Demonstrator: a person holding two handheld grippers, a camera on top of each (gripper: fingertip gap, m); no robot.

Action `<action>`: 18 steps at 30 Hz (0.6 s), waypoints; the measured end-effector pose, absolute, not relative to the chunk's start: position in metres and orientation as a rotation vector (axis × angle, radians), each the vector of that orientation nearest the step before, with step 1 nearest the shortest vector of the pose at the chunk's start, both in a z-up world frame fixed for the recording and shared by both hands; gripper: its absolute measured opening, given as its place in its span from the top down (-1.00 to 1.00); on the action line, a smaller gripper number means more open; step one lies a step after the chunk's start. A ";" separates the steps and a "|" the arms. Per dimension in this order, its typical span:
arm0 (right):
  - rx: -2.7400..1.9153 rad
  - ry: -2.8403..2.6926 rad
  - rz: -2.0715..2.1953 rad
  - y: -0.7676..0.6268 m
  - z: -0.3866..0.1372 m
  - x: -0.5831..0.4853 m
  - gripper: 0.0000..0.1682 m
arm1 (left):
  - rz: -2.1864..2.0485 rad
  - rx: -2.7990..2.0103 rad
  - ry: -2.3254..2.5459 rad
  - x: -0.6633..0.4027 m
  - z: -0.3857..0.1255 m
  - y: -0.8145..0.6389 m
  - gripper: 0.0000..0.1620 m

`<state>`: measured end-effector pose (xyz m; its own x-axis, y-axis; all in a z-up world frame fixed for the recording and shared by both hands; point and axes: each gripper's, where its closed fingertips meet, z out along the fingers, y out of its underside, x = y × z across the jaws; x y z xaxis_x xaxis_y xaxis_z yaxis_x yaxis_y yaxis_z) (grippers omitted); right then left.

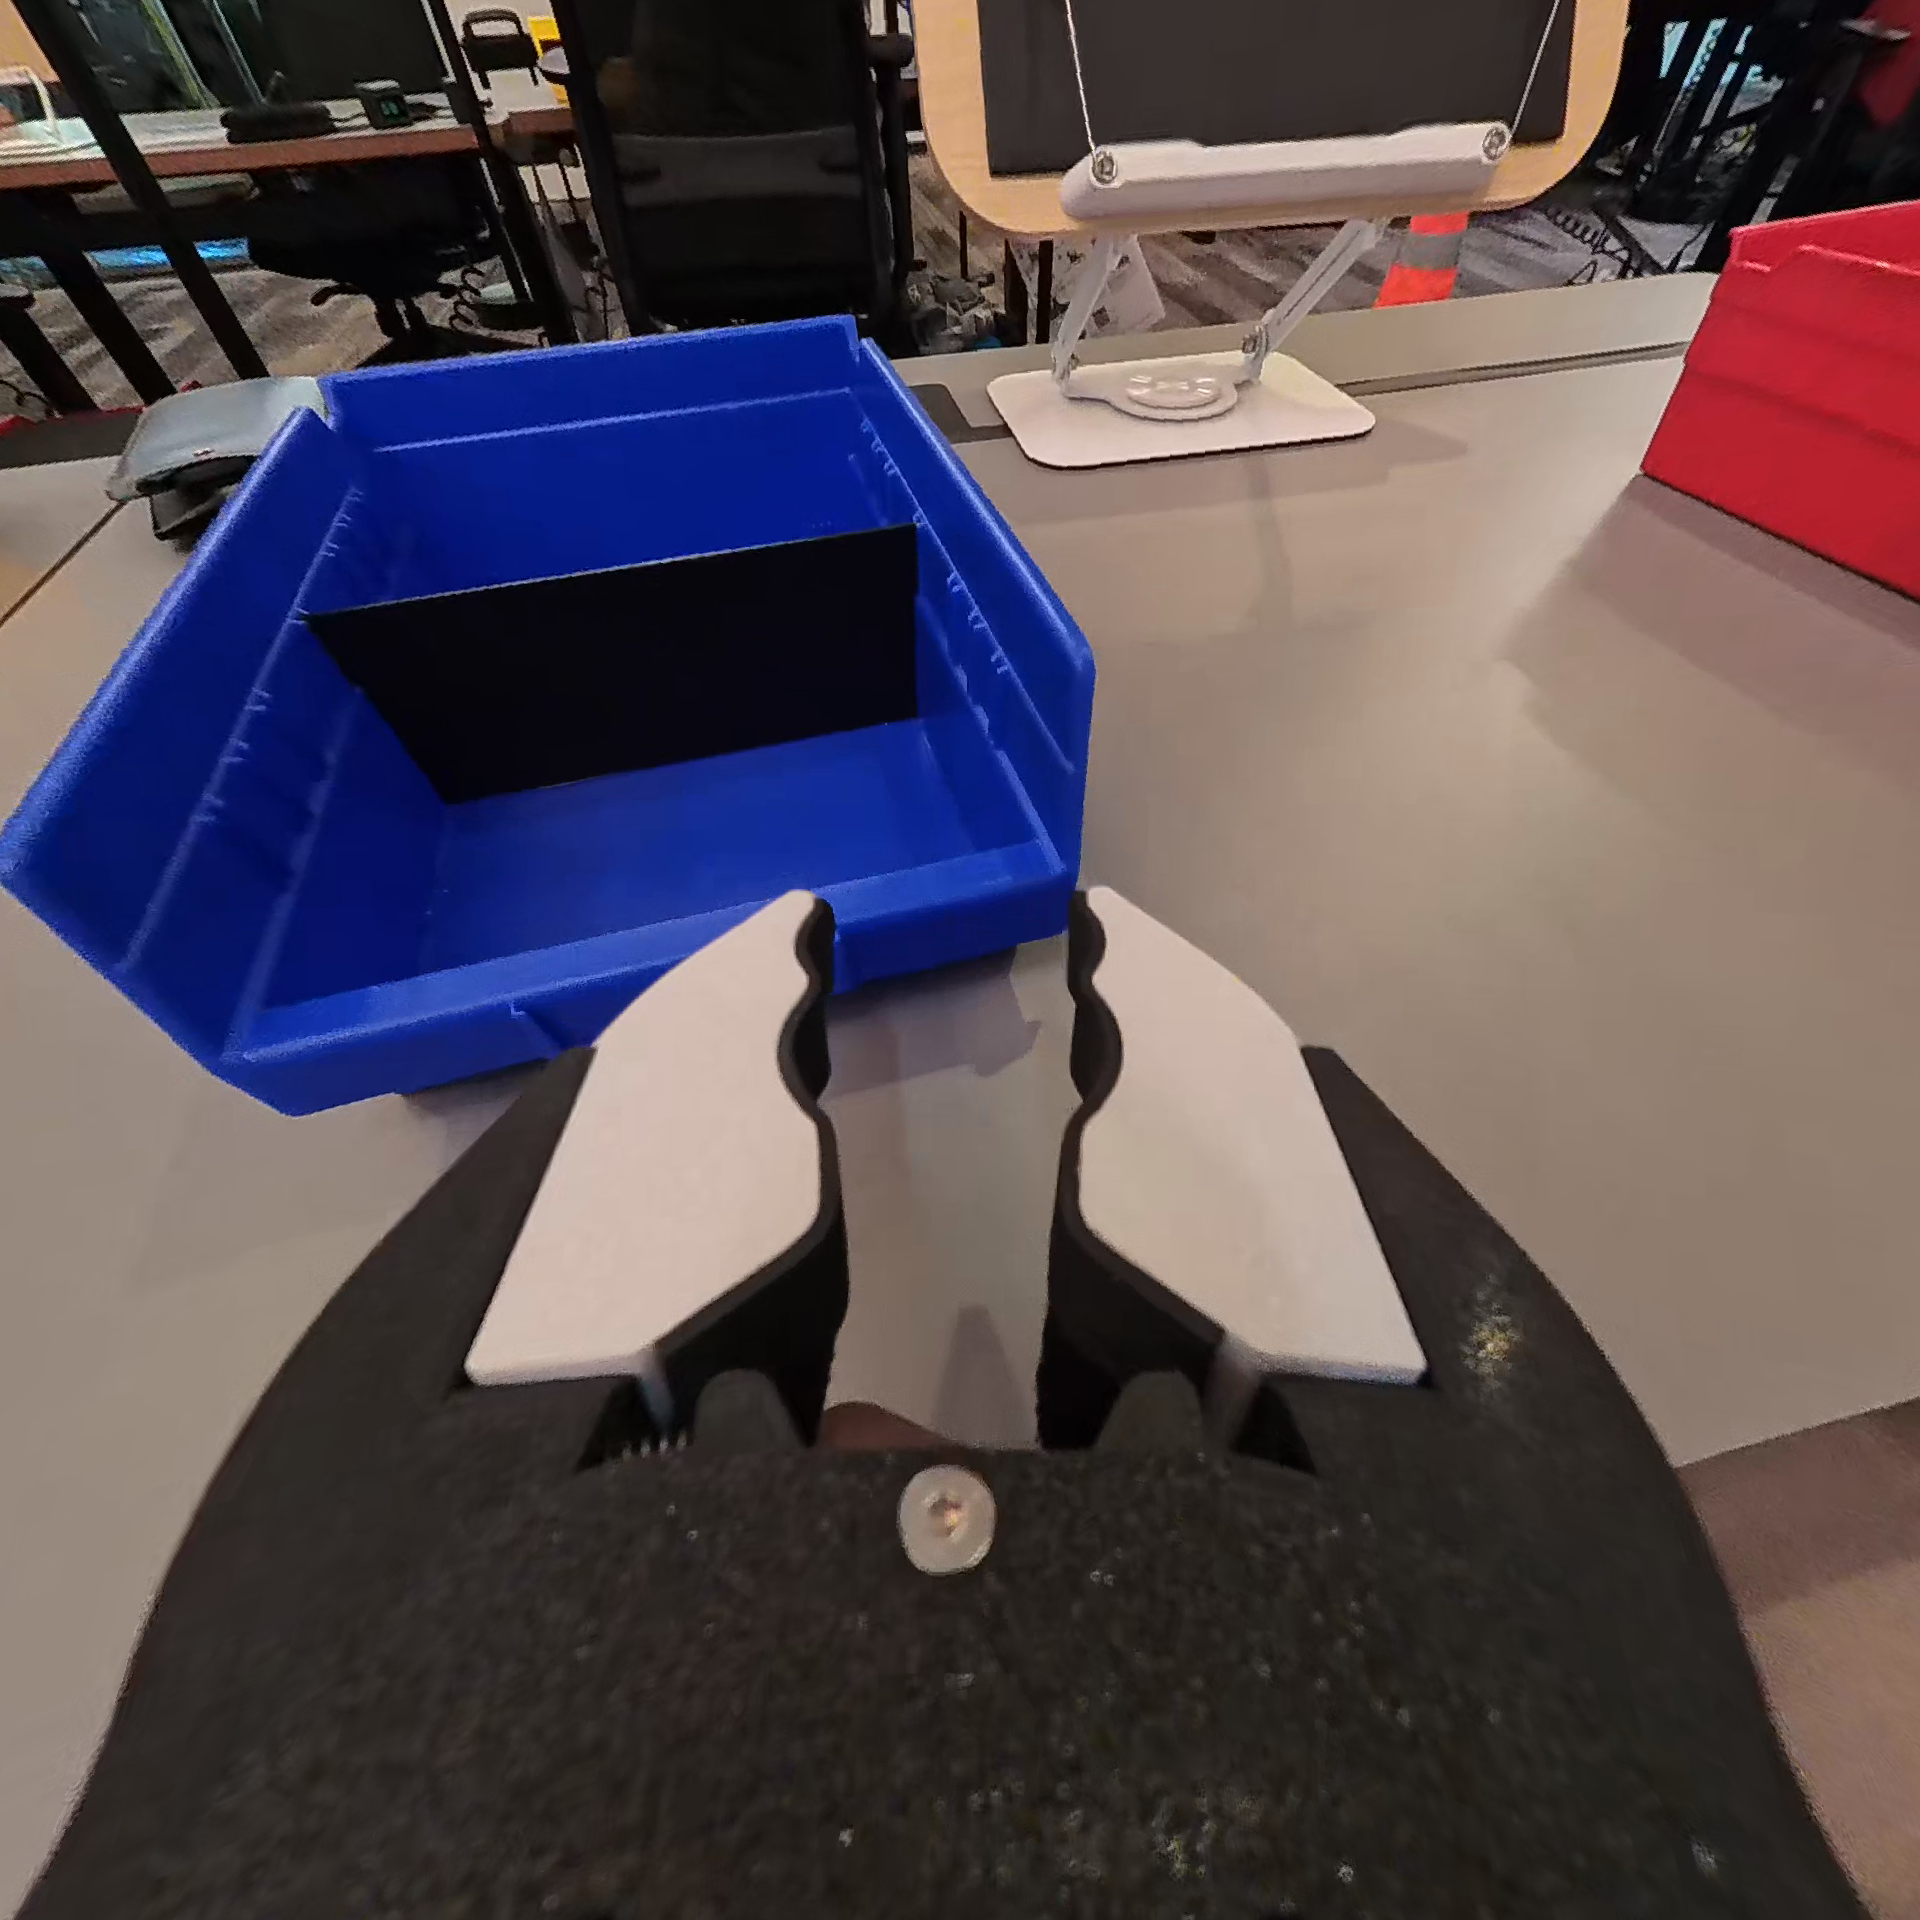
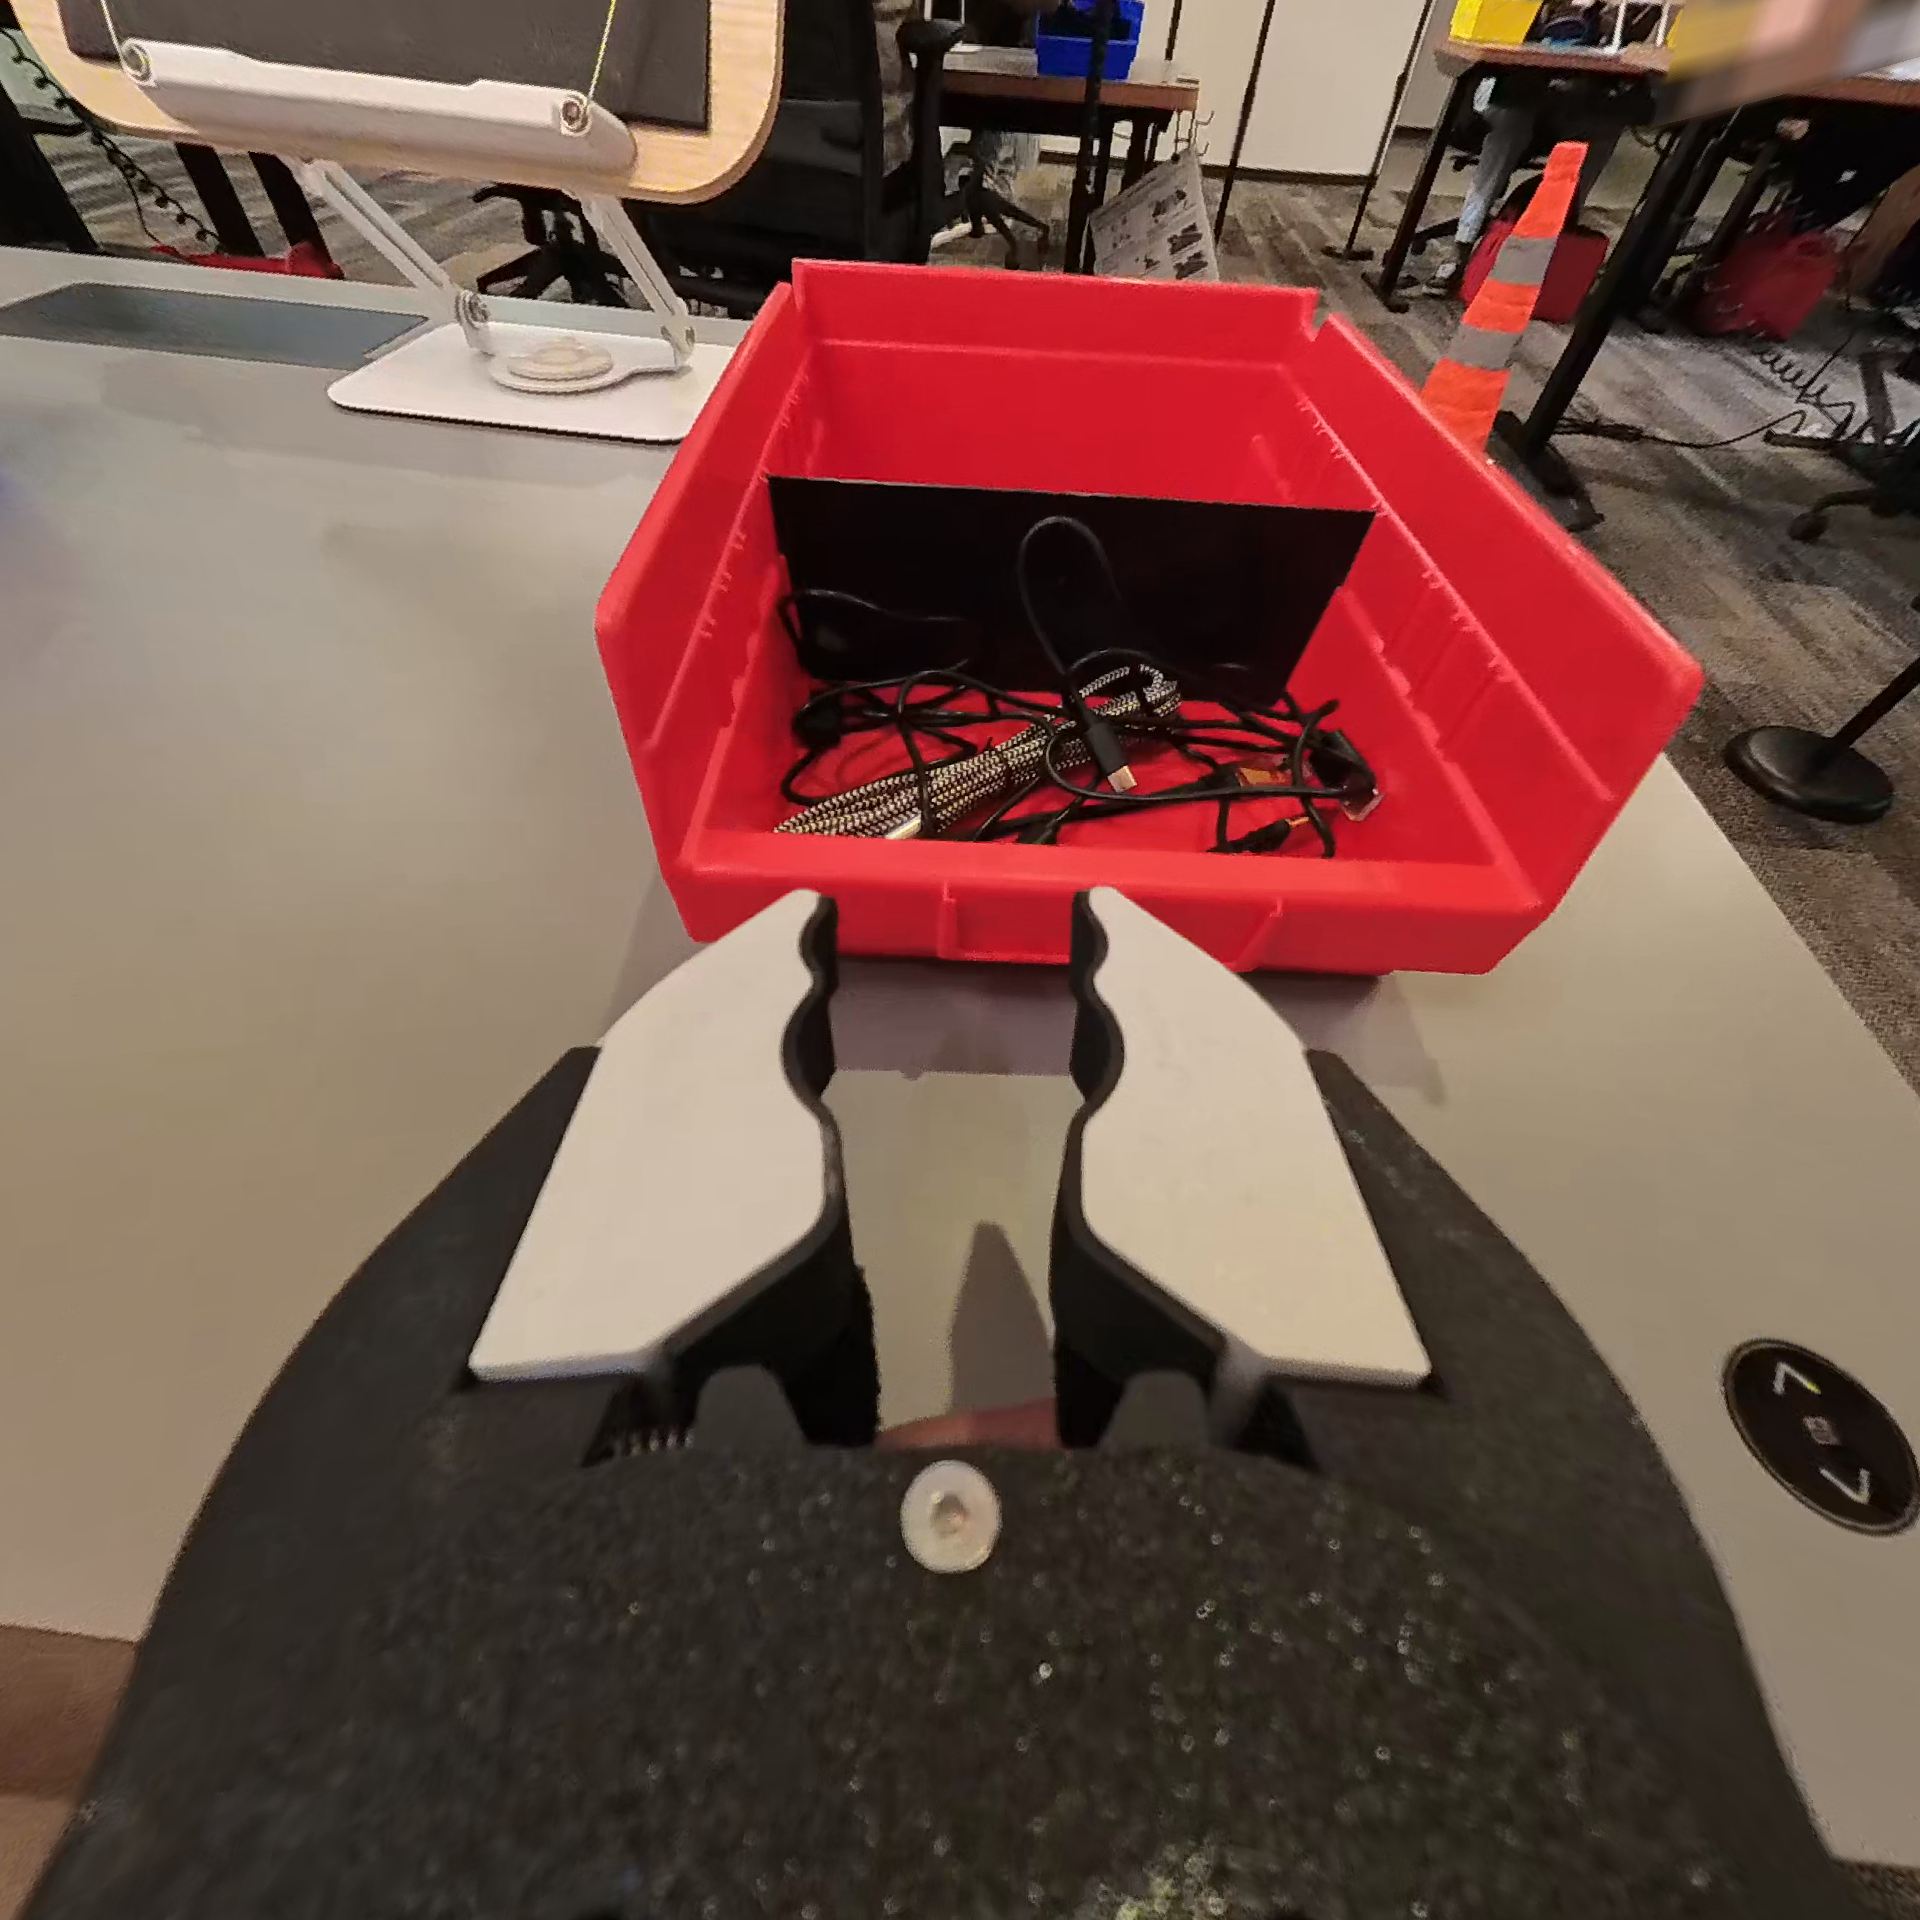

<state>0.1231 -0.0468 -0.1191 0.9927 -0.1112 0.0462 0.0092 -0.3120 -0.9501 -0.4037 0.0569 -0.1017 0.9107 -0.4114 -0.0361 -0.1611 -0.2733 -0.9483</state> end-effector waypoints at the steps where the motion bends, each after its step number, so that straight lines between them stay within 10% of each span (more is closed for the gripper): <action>1: -1.889 0.080 -0.110 -0.045 -0.120 0.123 0.50 | -0.262 -1.859 0.425 -0.403 -0.103 0.057 0.47; 18: -1.892 0.008 -0.131 -0.041 -0.122 0.115 0.44 | -0.380 -1.896 0.453 -0.391 -0.108 0.054 0.53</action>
<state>0.1152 -0.0405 -0.1220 0.9937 -0.0712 0.0866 0.0594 -0.3202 -0.9455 -0.3905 0.0541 -0.1080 0.8755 -0.4809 0.0472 -0.1309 -0.3300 -0.9349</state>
